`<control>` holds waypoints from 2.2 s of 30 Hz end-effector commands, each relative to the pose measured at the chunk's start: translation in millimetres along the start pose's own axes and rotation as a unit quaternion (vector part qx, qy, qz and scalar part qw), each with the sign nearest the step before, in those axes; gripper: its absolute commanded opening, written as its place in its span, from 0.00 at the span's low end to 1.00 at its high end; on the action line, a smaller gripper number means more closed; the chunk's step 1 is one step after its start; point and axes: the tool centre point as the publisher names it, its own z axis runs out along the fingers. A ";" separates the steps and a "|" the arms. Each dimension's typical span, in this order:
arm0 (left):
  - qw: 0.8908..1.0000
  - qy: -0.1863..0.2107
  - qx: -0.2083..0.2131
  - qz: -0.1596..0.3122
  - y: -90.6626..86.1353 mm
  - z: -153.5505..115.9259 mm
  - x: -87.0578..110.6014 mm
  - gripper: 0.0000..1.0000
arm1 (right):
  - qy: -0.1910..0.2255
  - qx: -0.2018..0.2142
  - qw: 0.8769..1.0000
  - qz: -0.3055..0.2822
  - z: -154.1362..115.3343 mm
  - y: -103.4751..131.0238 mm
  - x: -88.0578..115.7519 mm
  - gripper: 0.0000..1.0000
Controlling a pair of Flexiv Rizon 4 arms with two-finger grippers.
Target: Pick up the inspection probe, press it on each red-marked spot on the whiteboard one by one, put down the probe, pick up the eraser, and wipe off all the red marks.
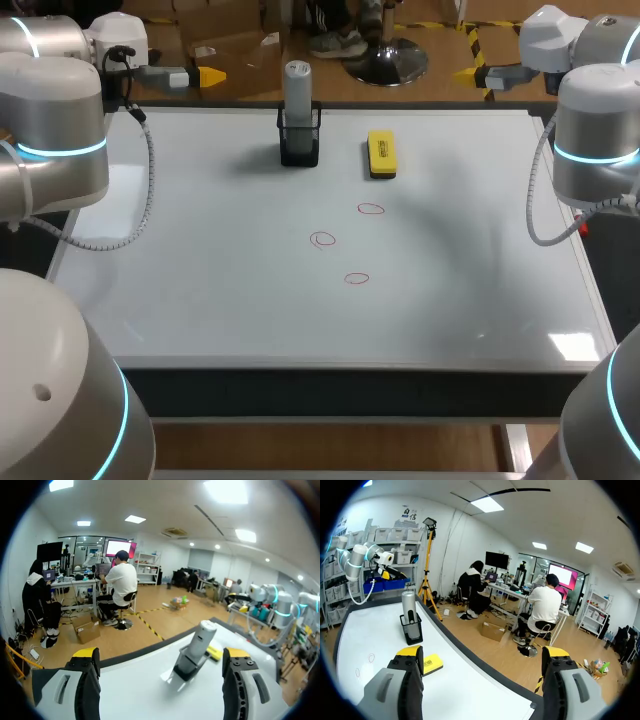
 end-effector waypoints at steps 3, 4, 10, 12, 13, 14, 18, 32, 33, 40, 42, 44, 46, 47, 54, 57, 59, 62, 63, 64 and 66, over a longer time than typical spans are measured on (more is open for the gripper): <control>1.000 0.000 0.000 0.000 0.1 -0.1 -0.1 1.00 | 0.000 0.000 1.000 0.000 0.4 -0.2 -0.5 1.00; 1.000 0.000 0.000 0.000 0.1 -0.1 -0.1 1.00 | 0.000 0.000 1.000 0.000 0.4 -0.2 -0.5 1.00; 1.000 0.000 0.000 0.000 0.1 -0.1 -0.1 1.00 | 0.000 0.000 1.000 0.000 0.4 -0.2 -0.5 1.00; 1.000 0.000 0.000 0.000 0.1 -0.1 -0.1 1.00 | 0.000 0.000 1.000 0.000 0.4 -0.2 -0.5 1.00; 1.000 0.000 0.000 0.000 0.1 -0.1 -0.1 1.00 | 0.000 0.000 1.000 0.000 0.4 -0.2 -0.5 1.00; 1.000 0.000 0.000 0.000 0.1 -0.1 -0.1 1.00 | 0.000 0.000 1.000 0.000 0.4 -0.2 -0.5 1.00; 1.000 0.000 0.000 0.000 0.1 -0.1 -0.1 1.00 | 0.000 0.000 1.000 0.000 0.4 -0.2 -0.5 1.00; 0.986 0.114 0.055 0.113 -9.7 11.7 18.8 1.00 | 0.000 0.000 1.000 0.000 0.4 -0.2 -0.5 1.00; 0.982 0.128 0.061 0.123 -10.8 13.4 20.0 1.00 | 0.000 0.000 1.000 0.000 0.4 -0.2 -0.5 1.00; 0.957 0.224 0.093 0.160 -16.6 28.8 30.6 1.00 | 0.000 0.000 1.000 0.000 0.4 -0.2 -0.5 1.00; 0.950 0.251 0.098 0.160 -17.5 35.6 35.3 1.00 | 0.000 0.000 1.000 0.000 0.4 -0.2 -0.5 1.00; 0.945 0.271 0.099 0.155 -17.8 41.8 39.4 1.00 | 0.000 0.000 1.000 0.000 0.4 -0.2 -0.5 1.00; 0.938 0.293 0.100 0.154 -17.9 48.7 44.0 1.00 | 0.000 0.000 1.000 0.000 0.4 -0.2 -0.5 1.00; 0.936 0.303 0.100 0.151 -17.9 51.8 46.3 1.00 | 0.000 0.000 1.000 0.000 0.4 -0.2 -0.5 1.00; 0.918 0.357 0.113 0.130 -15.4 71.4 63.9 1.00 | 0.000 0.000 1.000 0.000 0.4 -0.2 -0.5 1.00; 0.911 0.374 0.116 0.128 -14.2 79.2 71.3 1.00 | 0.000 0.000 1.000 0.000 0.4 -0.2 -0.5 1.00; 0.908 0.382 0.114 0.128 -12.8 85.6 75.7 1.00 | 0.000 0.000 1.000 0.000 0.4 -0.2 -0.5 1.00; 0.905 0.391 0.117 0.121 -11.0 95.1 79.2 1.00 | 0.000 0.000 1.000 0.000 0.4 -0.2 -0.5 1.00; 0.904 0.393 0.115 0.122 -10.9 97.8 81.4 1.00 | 0.000 0.000 1.000 0.000 0.4 -0.2 -0.5 1.00; 0.904 0.394 0.113 0.122 -10.4 100.7 83.3 1.00 | 0.000 0.000 1.000 0.000 0.4 -0.2 -0.5 1.00; 0.902 0.398 0.111 0.122 -9.3 106.1 87.4 1.00 | 0.000 0.000 1.000 0.000 0.4 -0.2 -0.5 1.00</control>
